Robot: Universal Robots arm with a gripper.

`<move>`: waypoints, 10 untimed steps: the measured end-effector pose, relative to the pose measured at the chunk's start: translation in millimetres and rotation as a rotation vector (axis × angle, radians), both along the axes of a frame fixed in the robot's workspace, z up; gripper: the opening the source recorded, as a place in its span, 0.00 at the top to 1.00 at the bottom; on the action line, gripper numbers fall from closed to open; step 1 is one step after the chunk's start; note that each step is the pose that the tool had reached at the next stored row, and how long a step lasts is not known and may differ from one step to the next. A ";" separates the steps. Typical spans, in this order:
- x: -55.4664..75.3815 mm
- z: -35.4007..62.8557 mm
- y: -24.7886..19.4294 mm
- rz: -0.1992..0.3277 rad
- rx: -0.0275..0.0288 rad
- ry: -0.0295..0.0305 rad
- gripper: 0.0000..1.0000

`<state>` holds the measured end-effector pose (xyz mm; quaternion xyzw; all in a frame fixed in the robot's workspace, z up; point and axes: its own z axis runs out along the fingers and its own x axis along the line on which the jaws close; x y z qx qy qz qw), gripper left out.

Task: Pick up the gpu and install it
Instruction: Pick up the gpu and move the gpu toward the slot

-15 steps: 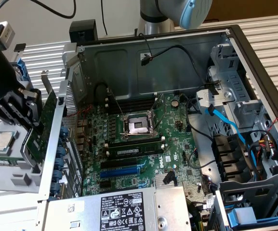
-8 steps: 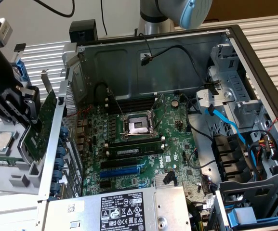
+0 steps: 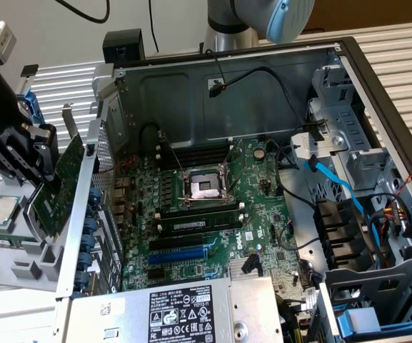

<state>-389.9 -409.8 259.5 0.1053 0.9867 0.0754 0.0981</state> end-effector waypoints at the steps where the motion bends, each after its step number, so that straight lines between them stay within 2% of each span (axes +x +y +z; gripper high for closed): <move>1: 0.0 0.0 0.0 0.000 0.0000 0.0000 0.73; 5: -0.1 0.0 0.0 -0.003 -0.0001 0.0000 0.73; 10: -0.1 -0.1 -0.6 -0.040 -0.0028 0.0004 0.73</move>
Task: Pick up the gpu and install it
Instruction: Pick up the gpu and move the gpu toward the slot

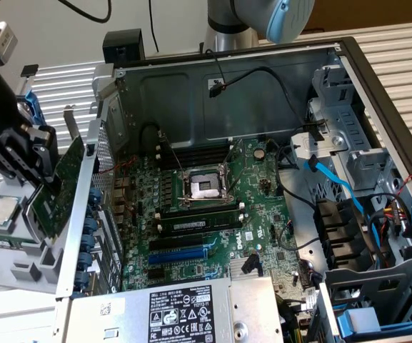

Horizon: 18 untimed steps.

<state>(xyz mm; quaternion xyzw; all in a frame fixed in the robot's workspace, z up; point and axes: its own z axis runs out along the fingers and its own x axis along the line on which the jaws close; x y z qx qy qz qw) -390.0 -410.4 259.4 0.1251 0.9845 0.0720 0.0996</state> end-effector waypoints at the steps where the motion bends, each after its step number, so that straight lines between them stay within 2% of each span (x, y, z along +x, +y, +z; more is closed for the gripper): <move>1: 0.0 0.0 -0.1 -0.007 -0.0004 0.0004 0.73; 6: 0.1 -0.3 -0.4 -0.035 -0.0008 0.0027 0.73; 11: 0.0 -3.1 -1.0 -0.072 -0.0008 0.0081 0.73; 18: 0.0 -5.9 -1.2 -0.127 -0.0030 0.0208 0.73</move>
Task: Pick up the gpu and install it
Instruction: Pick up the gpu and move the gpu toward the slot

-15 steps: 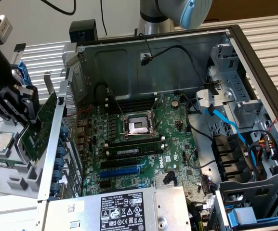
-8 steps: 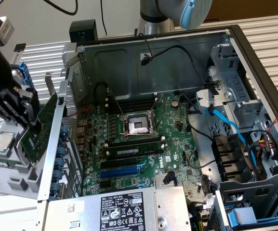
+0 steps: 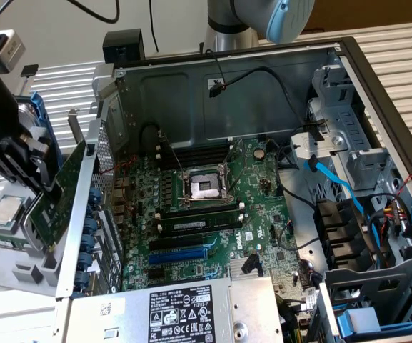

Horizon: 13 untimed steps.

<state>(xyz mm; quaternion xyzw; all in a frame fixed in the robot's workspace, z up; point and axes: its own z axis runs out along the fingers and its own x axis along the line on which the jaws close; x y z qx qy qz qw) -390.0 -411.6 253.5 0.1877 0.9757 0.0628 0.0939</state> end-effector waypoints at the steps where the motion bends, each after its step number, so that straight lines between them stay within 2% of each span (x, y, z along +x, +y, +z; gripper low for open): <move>1: 0.0 -0.2 0.0 -0.007 -0.0008 0.0024 0.73; 4: 0.0 -0.7 0.0 -0.029 -0.0046 0.0102 0.73; 8: 0.0 -1.2 0.0 -0.057 -0.0130 0.0216 0.73; 13: 0.0 -2.4 0.0 -0.087 -0.0251 0.0411 0.73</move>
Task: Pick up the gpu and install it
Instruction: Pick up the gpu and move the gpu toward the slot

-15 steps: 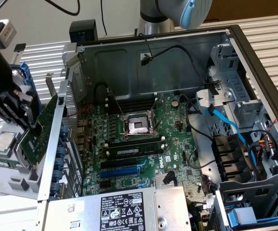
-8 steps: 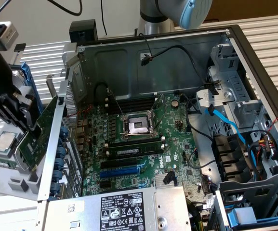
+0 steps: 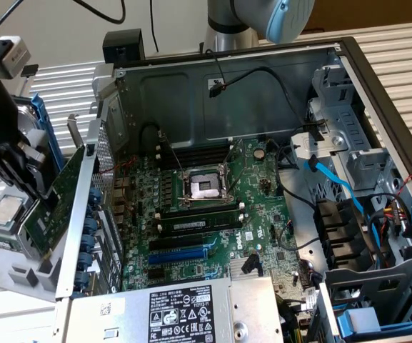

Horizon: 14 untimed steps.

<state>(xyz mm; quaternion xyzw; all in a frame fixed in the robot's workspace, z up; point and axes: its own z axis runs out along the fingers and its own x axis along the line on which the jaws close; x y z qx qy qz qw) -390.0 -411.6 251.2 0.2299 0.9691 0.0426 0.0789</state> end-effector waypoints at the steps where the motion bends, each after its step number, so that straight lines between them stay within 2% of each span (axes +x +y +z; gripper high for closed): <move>1: 0.0 -0.2 0.0 -0.004 -0.0020 0.0037 0.73; 5: 0.2 -1.0 0.0 -0.020 -0.0113 0.0166 0.73; 8: 0.5 -1.2 0.0 -0.031 -0.0207 0.0250 0.73; 11: 0.6 -1.2 0.0 -0.039 -0.0303 0.0294 0.73; 14: 0.7 -1.3 0.0 -0.041 -0.0438 0.0301 0.73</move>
